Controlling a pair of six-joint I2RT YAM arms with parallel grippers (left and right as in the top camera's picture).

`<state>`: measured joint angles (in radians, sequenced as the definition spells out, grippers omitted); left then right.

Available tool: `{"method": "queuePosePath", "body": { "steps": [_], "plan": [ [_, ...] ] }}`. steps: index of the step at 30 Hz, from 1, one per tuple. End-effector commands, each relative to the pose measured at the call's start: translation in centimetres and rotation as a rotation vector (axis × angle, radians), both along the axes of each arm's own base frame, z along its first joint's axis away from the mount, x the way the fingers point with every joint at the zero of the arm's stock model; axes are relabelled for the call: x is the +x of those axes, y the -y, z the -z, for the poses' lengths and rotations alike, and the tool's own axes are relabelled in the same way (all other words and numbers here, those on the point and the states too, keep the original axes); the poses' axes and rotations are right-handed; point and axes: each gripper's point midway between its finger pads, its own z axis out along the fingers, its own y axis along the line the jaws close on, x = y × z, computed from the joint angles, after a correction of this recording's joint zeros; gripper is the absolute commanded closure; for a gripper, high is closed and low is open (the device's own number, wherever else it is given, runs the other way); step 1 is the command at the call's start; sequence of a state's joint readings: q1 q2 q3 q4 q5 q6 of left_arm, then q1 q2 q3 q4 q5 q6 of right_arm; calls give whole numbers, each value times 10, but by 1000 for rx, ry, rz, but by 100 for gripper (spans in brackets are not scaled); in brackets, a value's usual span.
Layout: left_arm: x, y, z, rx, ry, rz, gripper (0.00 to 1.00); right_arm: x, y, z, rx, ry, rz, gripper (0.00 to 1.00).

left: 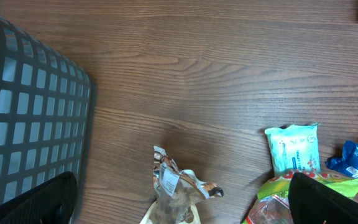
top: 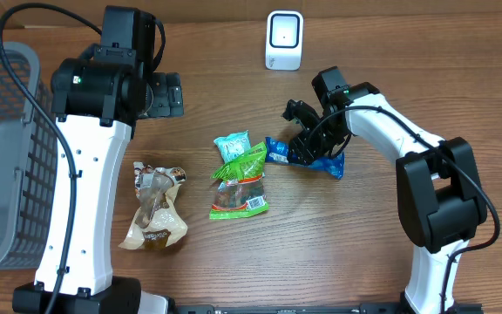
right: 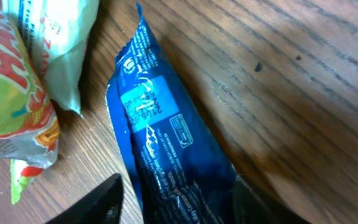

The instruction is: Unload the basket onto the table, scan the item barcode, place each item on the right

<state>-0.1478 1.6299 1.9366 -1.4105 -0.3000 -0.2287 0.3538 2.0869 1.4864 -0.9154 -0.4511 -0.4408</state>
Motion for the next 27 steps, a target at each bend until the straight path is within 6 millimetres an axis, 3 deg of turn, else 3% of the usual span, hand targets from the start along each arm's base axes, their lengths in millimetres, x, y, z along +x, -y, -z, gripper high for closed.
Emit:
{"method": "queuePosePath", "body": {
  "steps": [1,7,12,17,22,27],
  "plan": [
    [-2,-4,-13,14,37,3,1,-1,-5,1,38,-2,-38,50],
    [-2,-4,-13,14,37,3,0,-2,-4,19,27,-33,-35,72],
    [-2,-4,-13,14,37,3,0,-8,-3,32,17,-75,-34,75],
    [-2,-4,-13,14,37,3,0,-9,-3,30,17,-89,-20,96],
    [-2,-4,-13,14,37,3,0,1,2,15,8,-132,73,96],
    [-2,-4,-13,14,37,3,0,23,11,-18,-50,-140,210,96]
  ]
}}
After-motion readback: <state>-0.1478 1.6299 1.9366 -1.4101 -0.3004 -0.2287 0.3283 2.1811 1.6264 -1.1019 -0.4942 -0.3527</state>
